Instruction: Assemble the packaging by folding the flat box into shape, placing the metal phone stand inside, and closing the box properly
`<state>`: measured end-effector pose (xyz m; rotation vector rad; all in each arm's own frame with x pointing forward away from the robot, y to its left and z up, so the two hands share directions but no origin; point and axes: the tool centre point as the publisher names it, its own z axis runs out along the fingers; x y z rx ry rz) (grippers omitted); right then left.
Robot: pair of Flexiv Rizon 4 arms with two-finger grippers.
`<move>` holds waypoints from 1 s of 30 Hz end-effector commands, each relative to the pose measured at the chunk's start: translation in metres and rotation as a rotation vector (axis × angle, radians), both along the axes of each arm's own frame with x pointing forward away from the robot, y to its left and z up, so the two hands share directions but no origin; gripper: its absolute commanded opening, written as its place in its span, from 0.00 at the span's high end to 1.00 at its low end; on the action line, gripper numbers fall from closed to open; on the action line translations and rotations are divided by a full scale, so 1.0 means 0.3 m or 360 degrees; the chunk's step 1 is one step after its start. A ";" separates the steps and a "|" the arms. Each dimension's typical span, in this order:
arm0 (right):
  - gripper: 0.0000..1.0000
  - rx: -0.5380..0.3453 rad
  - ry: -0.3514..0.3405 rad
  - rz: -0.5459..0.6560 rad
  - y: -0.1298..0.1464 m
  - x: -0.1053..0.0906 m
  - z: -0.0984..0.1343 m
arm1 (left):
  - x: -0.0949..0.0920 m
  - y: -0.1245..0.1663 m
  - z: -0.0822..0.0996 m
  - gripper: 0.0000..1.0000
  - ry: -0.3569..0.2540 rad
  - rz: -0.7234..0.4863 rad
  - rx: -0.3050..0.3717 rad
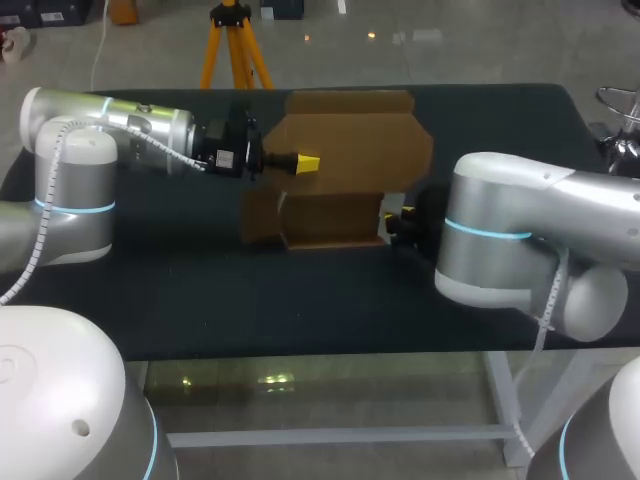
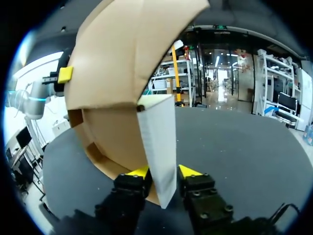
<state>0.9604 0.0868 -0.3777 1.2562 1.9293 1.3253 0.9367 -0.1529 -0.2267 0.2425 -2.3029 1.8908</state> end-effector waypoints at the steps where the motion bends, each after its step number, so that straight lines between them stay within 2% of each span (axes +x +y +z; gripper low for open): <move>1: 0.64 -0.0156 -0.0073 -0.0386 0.015 -0.001 -0.005 | 0.000 -0.003 -0.008 1.00 0.0002 -0.0004 0.0002; 8: 0.68 -0.0164 -0.0042 -0.0454 0.017 0.005 -0.002 | 0.000 -0.003 -0.008 1.00 0.0002 -0.0004 0.0002; 16: 0.78 -0.0195 -0.0019 -0.0523 0.021 0.011 0.005 | 0.000 -0.003 -0.008 1.00 0.0002 -0.0004 0.0002; 20: 0.86 -0.0206 -0.0004 -0.0561 0.020 0.014 0.009 | 0.000 -0.003 -0.008 1.00 0.0002 -0.0004 0.0002; 24: 0.99 -0.0224 0.0010 -0.0590 0.020 0.014 0.010 | 0.000 -0.003 -0.008 1.00 0.0002 -0.0004 0.0002; 30: 1.00 -0.0236 0.0023 -0.0614 0.018 0.018 0.006 | 0.000 -0.003 -0.008 1.00 0.0002 -0.0004 0.0002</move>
